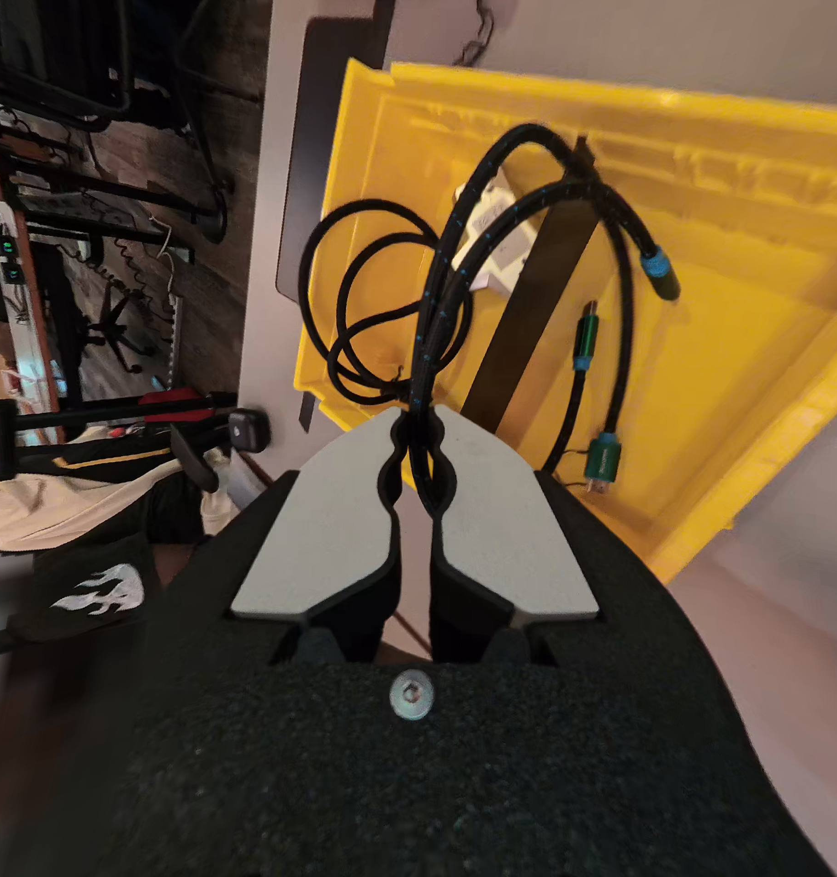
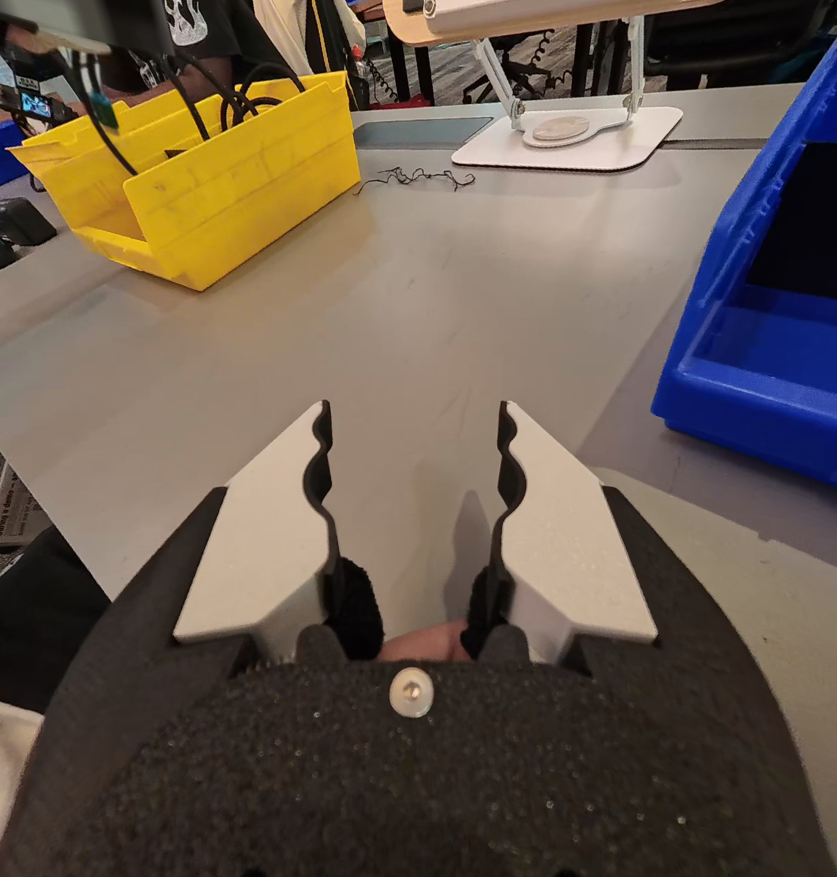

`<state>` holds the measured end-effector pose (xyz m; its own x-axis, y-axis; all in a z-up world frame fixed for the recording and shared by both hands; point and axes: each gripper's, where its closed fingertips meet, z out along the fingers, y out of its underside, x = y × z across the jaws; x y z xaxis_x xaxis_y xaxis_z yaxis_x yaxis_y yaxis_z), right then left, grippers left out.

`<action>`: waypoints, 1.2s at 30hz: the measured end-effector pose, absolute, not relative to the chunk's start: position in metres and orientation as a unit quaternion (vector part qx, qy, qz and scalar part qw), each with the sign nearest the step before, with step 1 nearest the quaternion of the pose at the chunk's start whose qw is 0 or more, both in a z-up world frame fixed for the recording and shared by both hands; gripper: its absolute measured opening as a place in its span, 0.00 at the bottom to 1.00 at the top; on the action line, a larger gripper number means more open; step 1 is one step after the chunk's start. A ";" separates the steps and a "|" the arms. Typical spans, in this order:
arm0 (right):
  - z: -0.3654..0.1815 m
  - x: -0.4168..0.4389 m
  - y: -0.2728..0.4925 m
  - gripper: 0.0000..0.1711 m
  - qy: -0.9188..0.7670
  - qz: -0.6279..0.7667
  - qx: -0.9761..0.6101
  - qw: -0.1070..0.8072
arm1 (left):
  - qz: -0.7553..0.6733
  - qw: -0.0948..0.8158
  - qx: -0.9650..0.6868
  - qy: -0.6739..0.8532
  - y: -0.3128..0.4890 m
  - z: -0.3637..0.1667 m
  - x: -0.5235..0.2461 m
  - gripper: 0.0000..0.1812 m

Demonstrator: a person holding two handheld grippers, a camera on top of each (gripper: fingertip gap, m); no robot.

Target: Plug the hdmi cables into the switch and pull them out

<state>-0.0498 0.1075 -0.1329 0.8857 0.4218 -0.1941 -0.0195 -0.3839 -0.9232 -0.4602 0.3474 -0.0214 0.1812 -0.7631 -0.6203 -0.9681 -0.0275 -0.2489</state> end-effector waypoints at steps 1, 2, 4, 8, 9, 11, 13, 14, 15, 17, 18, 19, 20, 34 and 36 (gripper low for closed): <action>-0.133 -0.050 0.107 0.41 -0.125 0.204 -0.806 0.541 | 0.141 0.327 -0.703 0.616 0.345 -0.019 -0.457 0.04; -0.133 -0.050 0.107 0.41 -0.125 0.206 -0.806 0.541 | 0.123 0.325 -0.707 0.616 0.343 -0.020 -0.454 0.04; -0.133 -0.050 0.106 0.41 -0.124 0.207 -0.806 0.541 | 0.123 0.281 -0.715 0.629 0.338 -0.033 -0.460 0.04; -0.133 -0.050 0.105 0.41 -0.124 0.210 -0.807 0.538 | 0.196 0.279 -0.693 0.635 0.353 -0.039 -0.469 0.04; -0.134 -0.050 0.105 0.41 -0.124 0.210 -0.807 0.538 | 0.191 0.282 -0.696 0.632 0.353 -0.038 -0.467 0.04; -0.134 -0.049 0.104 0.41 -0.124 0.209 -0.807 0.538 | 0.185 0.298 -0.698 0.624 0.356 -0.035 -0.464 0.04; -0.134 -0.048 0.104 0.41 -0.121 0.209 -0.808 0.538 | 0.181 0.315 -0.701 0.614 0.360 -0.029 -0.463 0.04; -0.134 -0.047 0.104 0.41 -0.119 0.210 -0.807 0.538 | 0.176 0.322 -0.703 0.610 0.361 -0.026 -0.463 0.04; -0.134 -0.047 0.104 0.41 -0.118 0.211 -0.808 0.538 | 0.171 0.326 -0.704 0.608 0.362 -0.024 -0.462 0.04; -0.133 -0.045 0.104 0.41 -0.115 0.212 -0.808 0.538 | 0.168 0.330 -0.703 0.607 0.362 -0.023 -0.462 0.05; -0.133 -0.045 0.104 0.41 -0.114 0.213 -0.808 0.538 | 0.170 0.332 -0.700 0.609 0.362 -0.022 -0.462 0.05; -0.133 -0.044 0.103 0.41 -0.114 0.214 -0.808 0.538 | 0.169 0.334 -0.698 0.611 0.361 -0.021 -0.461 0.05; -0.134 -0.044 0.103 0.41 -0.113 0.214 -0.808 0.537 | 0.160 0.333 -0.698 0.614 0.359 -0.020 -0.460 0.05; -0.133 -0.042 0.104 0.41 -0.112 0.210 -0.807 0.540 | -0.102 0.448 -0.714 0.528 0.290 0.107 -0.403 0.03; -0.132 -0.041 0.104 0.41 -0.111 0.210 -0.806 0.543 | -0.193 0.452 -0.734 0.469 0.271 0.111 -0.373 0.03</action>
